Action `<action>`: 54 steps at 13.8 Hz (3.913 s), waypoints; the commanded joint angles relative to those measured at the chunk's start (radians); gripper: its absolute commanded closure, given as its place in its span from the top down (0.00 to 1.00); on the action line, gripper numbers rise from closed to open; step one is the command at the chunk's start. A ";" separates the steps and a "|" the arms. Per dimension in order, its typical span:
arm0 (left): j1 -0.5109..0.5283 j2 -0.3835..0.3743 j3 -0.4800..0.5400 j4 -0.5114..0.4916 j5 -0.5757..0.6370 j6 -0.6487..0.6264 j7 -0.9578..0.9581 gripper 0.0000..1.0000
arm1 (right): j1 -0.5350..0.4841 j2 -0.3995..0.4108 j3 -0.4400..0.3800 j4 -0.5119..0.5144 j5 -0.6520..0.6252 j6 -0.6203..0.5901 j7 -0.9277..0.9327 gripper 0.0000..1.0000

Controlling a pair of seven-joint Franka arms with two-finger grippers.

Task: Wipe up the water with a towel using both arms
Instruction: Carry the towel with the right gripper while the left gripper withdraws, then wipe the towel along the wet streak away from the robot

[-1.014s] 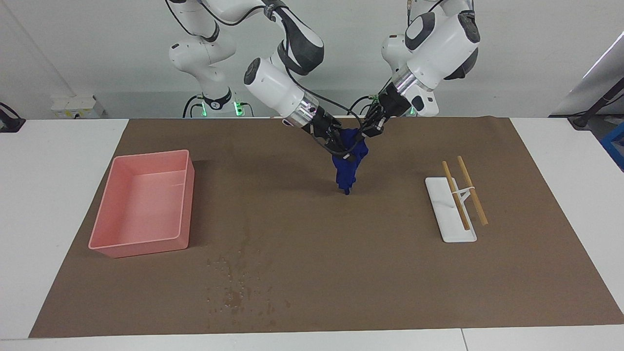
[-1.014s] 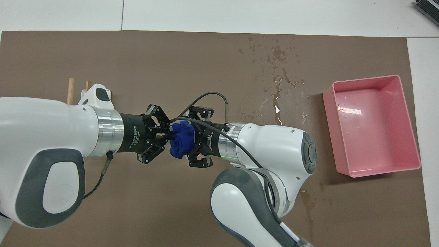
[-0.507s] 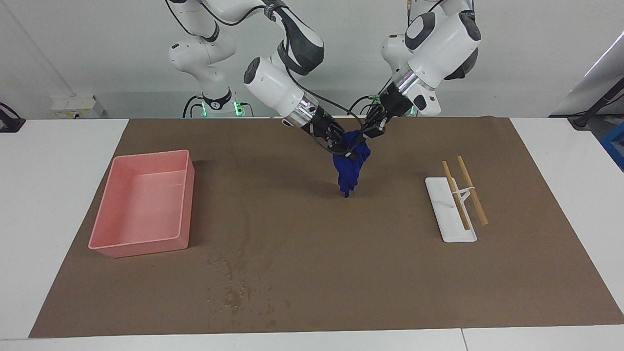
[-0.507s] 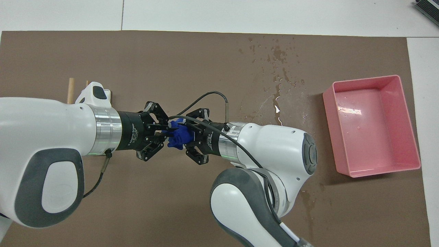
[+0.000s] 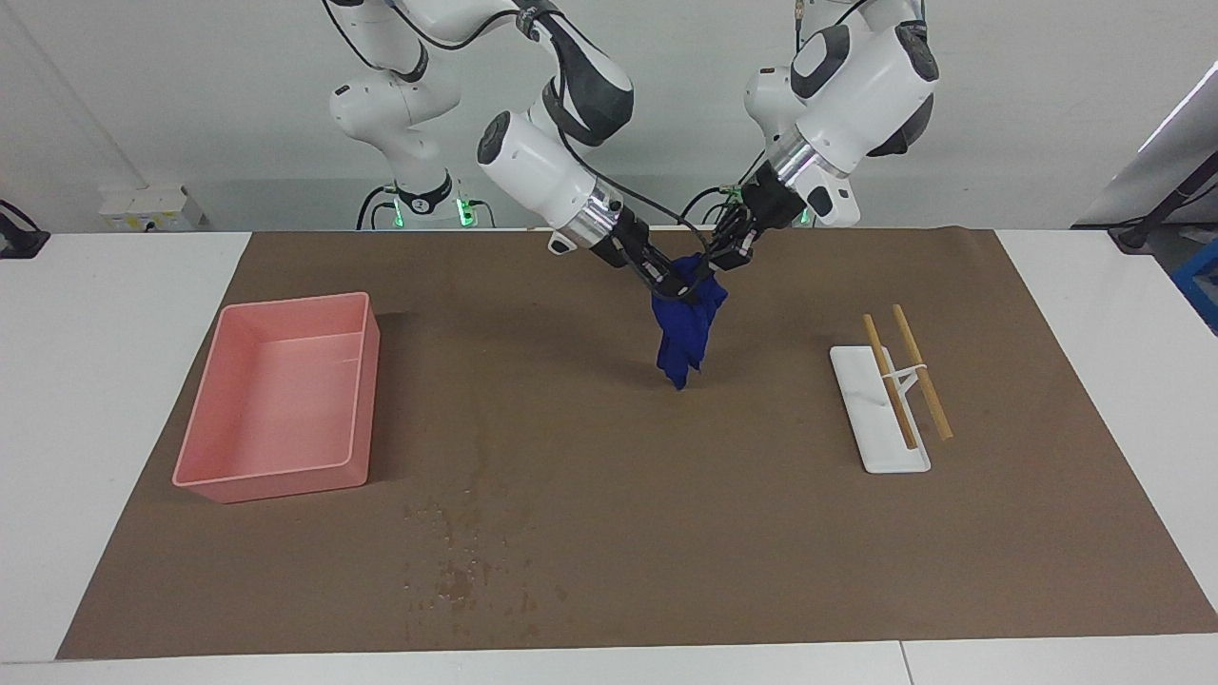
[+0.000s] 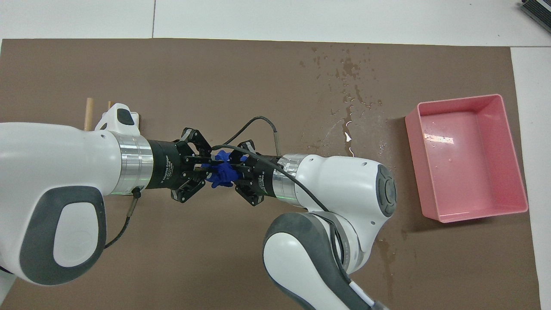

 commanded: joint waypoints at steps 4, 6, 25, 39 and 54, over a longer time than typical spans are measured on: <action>-0.003 0.005 0.011 0.075 0.193 -0.047 0.006 1.00 | -0.076 0.004 0.000 0.071 -0.490 -0.312 -0.152 0.00; 0.013 0.034 0.020 0.140 0.285 -0.079 0.038 1.00 | -0.124 0.002 -0.003 0.111 -0.601 -0.487 -0.333 0.00; 0.282 0.128 0.011 0.476 0.586 -0.602 1.287 1.00 | -0.352 -0.071 -0.001 -0.294 -0.988 -0.341 -1.118 0.00; 0.314 0.123 0.000 0.470 0.585 -0.620 1.415 1.00 | -0.422 0.425 -0.001 0.190 -1.000 0.005 -1.164 0.00; 0.311 0.094 0.000 0.416 0.583 -0.613 1.407 1.00 | -0.441 0.619 -0.001 0.648 -1.411 -0.134 -1.398 0.00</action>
